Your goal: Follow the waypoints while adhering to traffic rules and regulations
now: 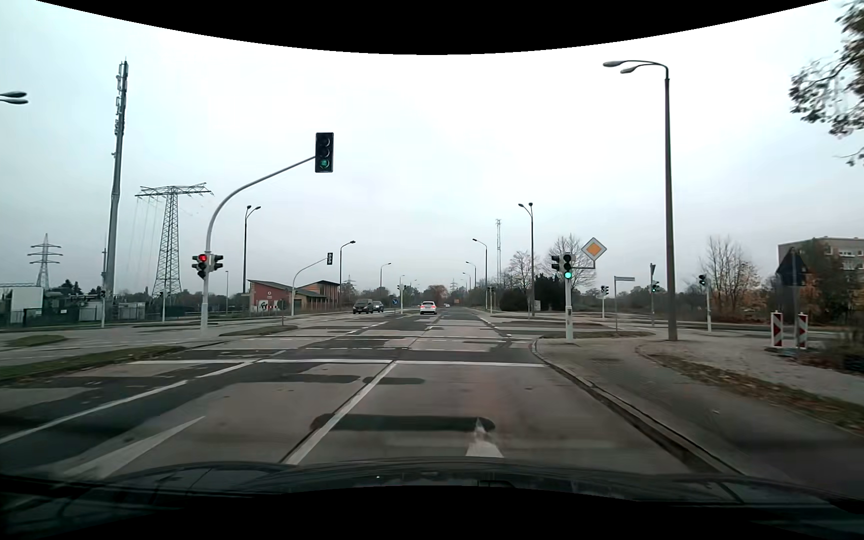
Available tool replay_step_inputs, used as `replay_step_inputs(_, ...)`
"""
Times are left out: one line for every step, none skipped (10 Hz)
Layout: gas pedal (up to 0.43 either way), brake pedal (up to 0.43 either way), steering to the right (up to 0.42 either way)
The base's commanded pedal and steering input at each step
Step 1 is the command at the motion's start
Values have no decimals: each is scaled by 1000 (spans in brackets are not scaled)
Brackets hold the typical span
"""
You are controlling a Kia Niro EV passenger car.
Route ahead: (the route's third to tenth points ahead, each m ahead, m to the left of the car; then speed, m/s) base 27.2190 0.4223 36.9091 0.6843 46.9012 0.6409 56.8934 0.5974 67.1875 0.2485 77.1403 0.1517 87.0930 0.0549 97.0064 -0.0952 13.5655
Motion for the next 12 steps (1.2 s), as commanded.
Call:
replay_step_inputs(169, 0, 0)
replay_step_inputs(169, 0, 0)
replay_step_inputs(169, 0, 0)
replay_step_inputs(169, 0, 0)
replay_step_inputs(169, 0, 0)
replay_step_inputs(169, 0, 0)
replay_step_inputs(169, 0, 0)
replay_step_inputs(169, 0, 0)
replay_step_inputs(177, 0, 0)
replay_step_inputs(177, 0, 0)
replay_step_inputs(177, 0, -1)
replay_step_inputs(177, 0, -1)
